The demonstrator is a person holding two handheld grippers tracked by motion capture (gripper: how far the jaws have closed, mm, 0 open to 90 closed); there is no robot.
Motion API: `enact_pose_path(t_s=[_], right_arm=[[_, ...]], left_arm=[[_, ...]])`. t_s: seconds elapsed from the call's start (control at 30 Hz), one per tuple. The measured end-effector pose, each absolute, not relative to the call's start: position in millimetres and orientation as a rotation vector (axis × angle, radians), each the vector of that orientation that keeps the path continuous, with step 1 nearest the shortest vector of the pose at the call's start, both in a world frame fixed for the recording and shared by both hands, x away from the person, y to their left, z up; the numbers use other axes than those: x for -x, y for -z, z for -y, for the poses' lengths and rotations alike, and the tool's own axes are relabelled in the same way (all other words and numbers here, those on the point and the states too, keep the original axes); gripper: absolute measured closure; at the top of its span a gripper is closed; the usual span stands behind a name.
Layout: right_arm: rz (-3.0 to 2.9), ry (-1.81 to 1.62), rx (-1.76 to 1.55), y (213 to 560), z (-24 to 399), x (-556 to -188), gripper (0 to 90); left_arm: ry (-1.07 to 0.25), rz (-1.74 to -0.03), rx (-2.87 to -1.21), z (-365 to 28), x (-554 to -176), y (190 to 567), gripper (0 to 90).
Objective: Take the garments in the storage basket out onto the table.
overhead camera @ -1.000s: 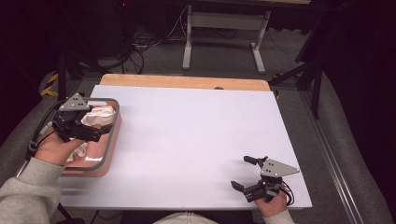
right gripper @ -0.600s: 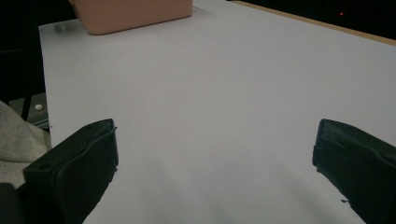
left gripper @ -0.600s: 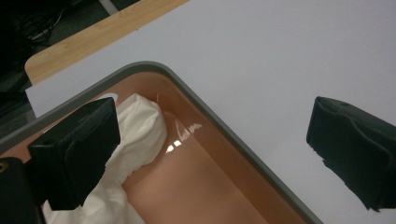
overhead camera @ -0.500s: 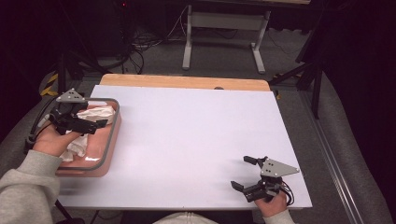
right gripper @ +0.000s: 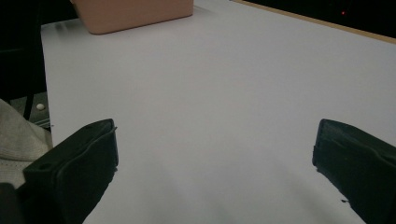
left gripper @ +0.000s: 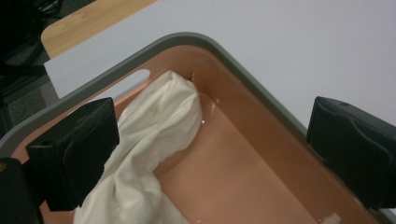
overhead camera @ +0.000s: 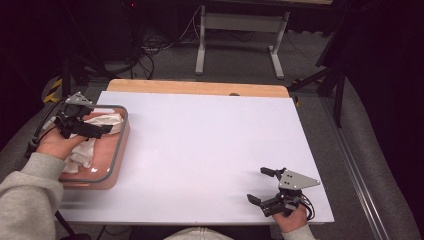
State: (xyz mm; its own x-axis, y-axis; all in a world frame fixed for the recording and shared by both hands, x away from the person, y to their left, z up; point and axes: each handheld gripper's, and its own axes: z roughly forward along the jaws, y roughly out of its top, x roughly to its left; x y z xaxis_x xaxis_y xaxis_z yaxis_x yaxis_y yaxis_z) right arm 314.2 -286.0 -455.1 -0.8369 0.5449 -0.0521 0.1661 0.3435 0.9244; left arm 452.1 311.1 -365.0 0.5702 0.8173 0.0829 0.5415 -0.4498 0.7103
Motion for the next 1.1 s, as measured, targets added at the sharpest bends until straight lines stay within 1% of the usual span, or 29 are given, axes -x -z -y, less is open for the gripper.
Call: enact_pose_path(t_s=[0.37,0.5,0.87,1.1], right_arm=[[-2.264,-1.495,-0.628,455,286,-314,0.8],[-2.266,-1.492,-0.628,456,286,-314,0.8],[-2.272,-1.495,-0.626,456,285,-315,0.8],[-2.27,-1.497,-0.623,456,285,-314,0.8]], left_arm=[[-0.502,-1.179,-2.226,-320,-475,375,2.1],[-0.485,-1.186,-2.256,-323,-480,378,1.4],[-0.533,-1.213,-2.338,-324,-491,386,6.7],[-0.514,-1.254,-2.364,-329,-500,394,9.4]])
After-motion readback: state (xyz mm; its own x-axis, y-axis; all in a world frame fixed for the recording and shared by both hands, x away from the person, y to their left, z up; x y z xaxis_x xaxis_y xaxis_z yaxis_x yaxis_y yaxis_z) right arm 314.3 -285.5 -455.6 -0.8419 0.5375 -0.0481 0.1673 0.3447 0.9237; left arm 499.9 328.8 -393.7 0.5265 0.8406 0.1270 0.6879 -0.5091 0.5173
